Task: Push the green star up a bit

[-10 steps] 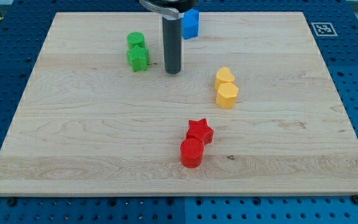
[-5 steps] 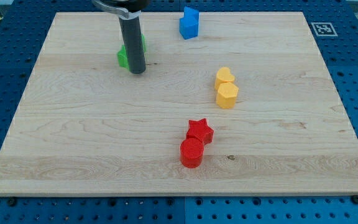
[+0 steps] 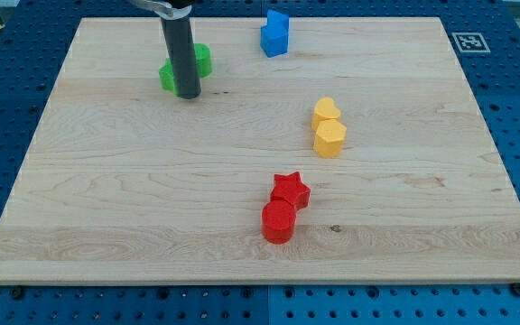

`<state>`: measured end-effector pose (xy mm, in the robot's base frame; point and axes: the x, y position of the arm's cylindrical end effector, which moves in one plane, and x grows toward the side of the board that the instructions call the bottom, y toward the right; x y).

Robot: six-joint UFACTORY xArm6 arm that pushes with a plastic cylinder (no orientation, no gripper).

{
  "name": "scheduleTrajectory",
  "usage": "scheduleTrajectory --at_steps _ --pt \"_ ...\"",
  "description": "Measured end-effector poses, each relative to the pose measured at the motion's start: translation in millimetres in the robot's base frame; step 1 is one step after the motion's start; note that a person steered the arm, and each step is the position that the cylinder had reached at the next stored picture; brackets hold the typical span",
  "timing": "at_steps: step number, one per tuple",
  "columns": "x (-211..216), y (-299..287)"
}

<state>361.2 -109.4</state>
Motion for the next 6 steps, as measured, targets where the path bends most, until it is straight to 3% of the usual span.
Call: scheduleTrajectory --at_steps 2,3,6 --pt "-2.2 -25.5" --pt "-22.9 -26.9" --pt "-33.5 -1.6"
